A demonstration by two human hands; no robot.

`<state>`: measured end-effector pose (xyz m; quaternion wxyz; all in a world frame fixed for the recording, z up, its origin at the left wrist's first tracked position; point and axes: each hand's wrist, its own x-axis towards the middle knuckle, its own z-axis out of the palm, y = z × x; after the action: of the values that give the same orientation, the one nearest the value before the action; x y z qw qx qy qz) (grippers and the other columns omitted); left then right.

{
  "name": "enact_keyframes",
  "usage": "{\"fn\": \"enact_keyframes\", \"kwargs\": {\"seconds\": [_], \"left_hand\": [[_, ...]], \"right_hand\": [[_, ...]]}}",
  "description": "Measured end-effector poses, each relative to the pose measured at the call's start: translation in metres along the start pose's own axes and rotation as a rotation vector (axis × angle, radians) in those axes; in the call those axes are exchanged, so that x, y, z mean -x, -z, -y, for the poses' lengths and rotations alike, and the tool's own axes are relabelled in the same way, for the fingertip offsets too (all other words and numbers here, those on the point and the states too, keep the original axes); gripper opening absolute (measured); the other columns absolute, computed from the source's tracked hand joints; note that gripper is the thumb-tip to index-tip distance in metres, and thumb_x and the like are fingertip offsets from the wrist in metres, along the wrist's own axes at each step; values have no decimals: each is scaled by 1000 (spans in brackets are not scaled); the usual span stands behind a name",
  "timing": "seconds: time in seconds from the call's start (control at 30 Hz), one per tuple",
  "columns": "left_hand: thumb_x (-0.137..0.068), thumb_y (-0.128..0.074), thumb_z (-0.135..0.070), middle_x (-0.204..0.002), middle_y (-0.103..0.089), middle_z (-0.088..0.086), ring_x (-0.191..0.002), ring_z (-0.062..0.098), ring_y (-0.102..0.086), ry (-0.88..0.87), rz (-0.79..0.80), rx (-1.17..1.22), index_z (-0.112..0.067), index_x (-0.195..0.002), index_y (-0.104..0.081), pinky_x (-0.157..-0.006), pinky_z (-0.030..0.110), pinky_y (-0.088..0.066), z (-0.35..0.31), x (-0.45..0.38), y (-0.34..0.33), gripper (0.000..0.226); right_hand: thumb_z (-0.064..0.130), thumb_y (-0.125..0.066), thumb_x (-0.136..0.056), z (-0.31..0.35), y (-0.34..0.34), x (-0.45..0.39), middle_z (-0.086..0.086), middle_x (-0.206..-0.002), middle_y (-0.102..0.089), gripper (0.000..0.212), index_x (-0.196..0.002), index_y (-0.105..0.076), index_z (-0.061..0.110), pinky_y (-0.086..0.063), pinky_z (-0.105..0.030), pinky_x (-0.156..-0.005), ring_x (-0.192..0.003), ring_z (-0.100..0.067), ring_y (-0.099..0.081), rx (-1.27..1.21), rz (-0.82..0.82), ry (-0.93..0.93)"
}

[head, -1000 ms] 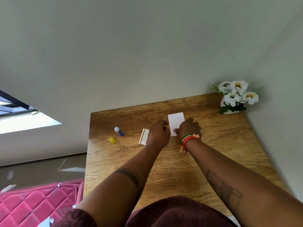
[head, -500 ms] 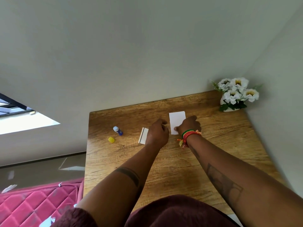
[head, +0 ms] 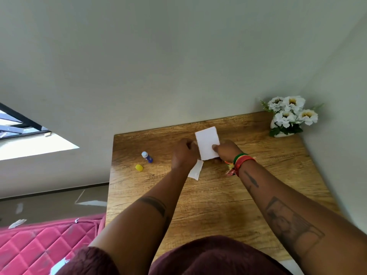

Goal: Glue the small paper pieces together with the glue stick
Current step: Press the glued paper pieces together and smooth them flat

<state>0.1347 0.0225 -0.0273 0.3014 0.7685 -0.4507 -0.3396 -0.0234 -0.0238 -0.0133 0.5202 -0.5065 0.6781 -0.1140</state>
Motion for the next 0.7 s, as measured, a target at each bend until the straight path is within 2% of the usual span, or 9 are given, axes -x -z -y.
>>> {"fn": "enact_keyframes", "kwargs": {"seconds": [0.07,0.17,0.23,0.3,0.37,0.5,0.6,0.7], "left_hand": [[-101,-55,-39,-109,-69,-6,-90,13,-64,52,-52,60,-24,-123,-66,-59,23,-41,0,-4,10,29],[-100,-60,-35,-109,-70,-6,-93,15,-63,108,-86,79,-25,-119,-69,-66,27,-45,10,-9,27,23],[-99,-64,-31,-104,-72,-5,-92,17,-64,147,-79,57,-26,-108,-72,-71,31,-49,21,-8,35,14],[-97,-68,-28,-98,-73,-3,-90,20,-66,186,-71,96,-27,-94,-71,-71,33,-53,34,-5,40,4],[-95,-71,-26,-94,-73,-1,-89,20,-67,210,-64,145,-25,-88,-70,-65,31,-54,44,0,47,7],[-93,-74,-22,-86,-72,-3,-83,15,-67,198,-61,144,-26,-83,-71,-59,27,-52,59,8,55,11],[-92,-74,-21,-89,-72,-2,-81,13,-67,204,-46,114,-22,-89,-74,-56,25,-50,65,12,56,3],[-92,-74,-19,-93,-72,-1,-85,15,-68,193,-52,86,-19,-94,-75,-62,28,-54,70,12,56,2]], "right_hand": [[26,-59,-100,5,3,8,-9,-95,-71,21,-110,-68,9,-49,-23,-55,-67,-16,-65,84,128,113],[24,-72,-93,6,-1,12,-1,-84,-72,9,-93,-68,15,-49,-20,-52,-61,-7,-65,17,182,162],[20,-77,-89,5,-7,13,-4,-88,-74,15,-99,-70,11,-51,-21,-52,-68,-11,-69,-74,145,156],[16,-76,-88,1,-15,13,-7,-93,-75,15,-101,-73,8,-54,-27,-60,-78,-18,-69,-105,67,170],[13,-73,-91,-4,-22,12,-4,-95,-75,5,-95,-75,13,-58,-32,-69,-85,-20,-69,-89,36,188],[11,-72,-90,-10,-38,14,0,-96,-76,14,-86,-75,24,-60,-40,-82,-91,-20,-70,-20,7,191],[14,-75,-87,-12,-45,13,5,-92,-74,10,-84,-74,24,-56,-34,-77,-89,-17,-68,56,-50,217],[16,-75,-87,-13,-53,12,7,-90,-72,10,-84,-74,25,-48,-27,-74,-89,-15,-66,136,-68,243]]}}
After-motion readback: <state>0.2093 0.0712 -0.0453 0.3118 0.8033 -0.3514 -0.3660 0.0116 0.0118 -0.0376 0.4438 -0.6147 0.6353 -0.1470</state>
